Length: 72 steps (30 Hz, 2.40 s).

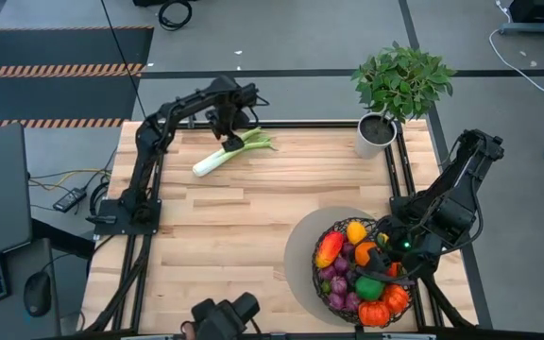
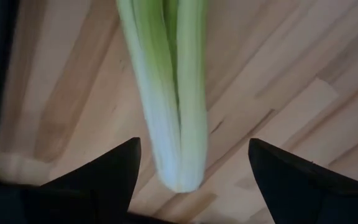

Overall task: Build produce basket
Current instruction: Put the green celery into the black basket

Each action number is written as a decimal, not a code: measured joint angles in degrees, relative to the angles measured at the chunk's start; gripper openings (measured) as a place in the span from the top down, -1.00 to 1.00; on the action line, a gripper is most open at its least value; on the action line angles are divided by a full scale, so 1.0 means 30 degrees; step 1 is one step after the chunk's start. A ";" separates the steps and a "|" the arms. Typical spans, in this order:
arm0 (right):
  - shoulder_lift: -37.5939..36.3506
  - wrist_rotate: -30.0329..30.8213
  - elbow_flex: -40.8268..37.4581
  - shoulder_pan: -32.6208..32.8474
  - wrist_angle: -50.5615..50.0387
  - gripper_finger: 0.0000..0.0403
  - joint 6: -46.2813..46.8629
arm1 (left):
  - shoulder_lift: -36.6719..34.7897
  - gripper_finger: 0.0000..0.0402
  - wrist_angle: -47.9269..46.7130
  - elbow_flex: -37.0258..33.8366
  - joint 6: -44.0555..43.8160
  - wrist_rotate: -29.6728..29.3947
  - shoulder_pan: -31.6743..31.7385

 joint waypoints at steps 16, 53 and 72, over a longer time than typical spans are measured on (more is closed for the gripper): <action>0.0000 0.0138 -0.0005 -0.0051 -0.0018 -0.95 0.1424 | -0.1375 -0.51 0.4144 -0.3043 -0.1962 0.0875 0.0717; 0.0015 -0.0124 -0.0006 -0.0743 0.0612 -0.95 0.1396 | -0.5985 -0.41 1.3614 -1.4474 -0.1994 0.0310 -0.0063; 0.0015 -0.0124 -0.0003 -0.0794 0.1341 -0.95 0.0212 | -0.6102 0.50 1.2163 -1.3959 -0.2192 -0.0292 -0.1620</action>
